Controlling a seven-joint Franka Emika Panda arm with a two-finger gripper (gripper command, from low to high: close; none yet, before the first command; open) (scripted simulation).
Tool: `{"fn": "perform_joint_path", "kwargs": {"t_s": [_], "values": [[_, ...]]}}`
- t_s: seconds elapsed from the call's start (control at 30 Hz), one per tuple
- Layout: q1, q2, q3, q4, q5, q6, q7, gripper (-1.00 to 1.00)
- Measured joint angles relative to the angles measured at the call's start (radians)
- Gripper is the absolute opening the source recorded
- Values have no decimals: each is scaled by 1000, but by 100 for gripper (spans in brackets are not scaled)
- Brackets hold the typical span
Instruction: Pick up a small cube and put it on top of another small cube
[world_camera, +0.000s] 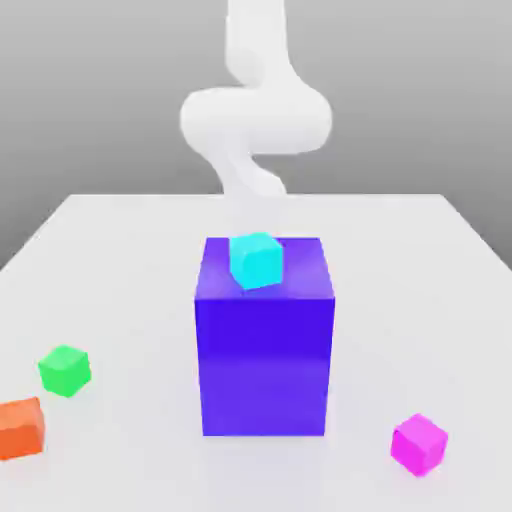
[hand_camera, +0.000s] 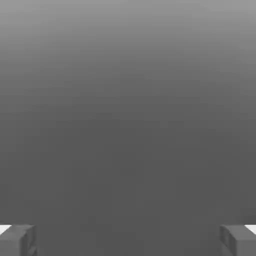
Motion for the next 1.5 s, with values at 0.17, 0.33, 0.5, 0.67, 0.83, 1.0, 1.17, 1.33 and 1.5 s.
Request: {"fn": "perform_joint_path", "kwargs": {"t_s": [0.17,0.33,0.5,0.67,0.83,1.0,1.17,1.33,1.5], "values": [[31,187,48,-40,-17,81,-20,0],[59,368,99,-78,-36,158,-37,0],[92,549,144,-116,-63,236,-48,0],[151,731,178,-154,-96,314,-55,0],[191,913,200,-191,-125,392,-65,0],[251,1095,135,-165,-205,522,-10,0],[263,1123,121,-159,-217,544,0,-100],[246,1072,144,-170,-190,504,-21,-100],[202,924,203,-182,-95,390,-98,-100]]}}
